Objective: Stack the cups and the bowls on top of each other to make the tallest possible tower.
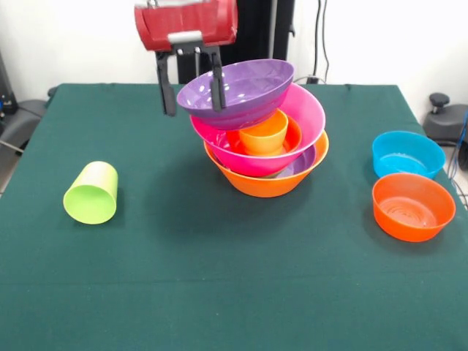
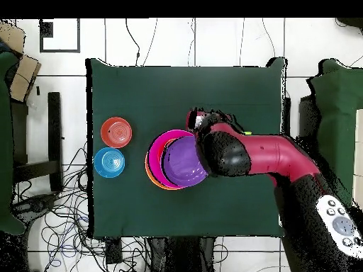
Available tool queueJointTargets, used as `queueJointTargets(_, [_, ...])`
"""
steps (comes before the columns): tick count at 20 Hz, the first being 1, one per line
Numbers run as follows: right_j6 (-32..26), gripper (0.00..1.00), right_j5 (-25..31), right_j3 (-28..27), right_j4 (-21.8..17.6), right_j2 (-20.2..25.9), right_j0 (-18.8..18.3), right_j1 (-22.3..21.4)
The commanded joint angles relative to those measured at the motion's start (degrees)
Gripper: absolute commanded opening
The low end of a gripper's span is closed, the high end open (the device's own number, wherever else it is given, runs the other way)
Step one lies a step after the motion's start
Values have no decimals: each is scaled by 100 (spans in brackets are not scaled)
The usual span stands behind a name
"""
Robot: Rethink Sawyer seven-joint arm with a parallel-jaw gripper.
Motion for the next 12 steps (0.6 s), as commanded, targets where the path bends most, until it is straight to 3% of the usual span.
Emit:
queueJointTargets(1, [-348,100,1567,-1529,-527,-745,839,1459])
queueJointTargets(5, [-168,100,1379,-1744,-441,-926,892,1903])
queueJointTargets(12, [-91,100,1049,-1584,-366,-872,825,1911])
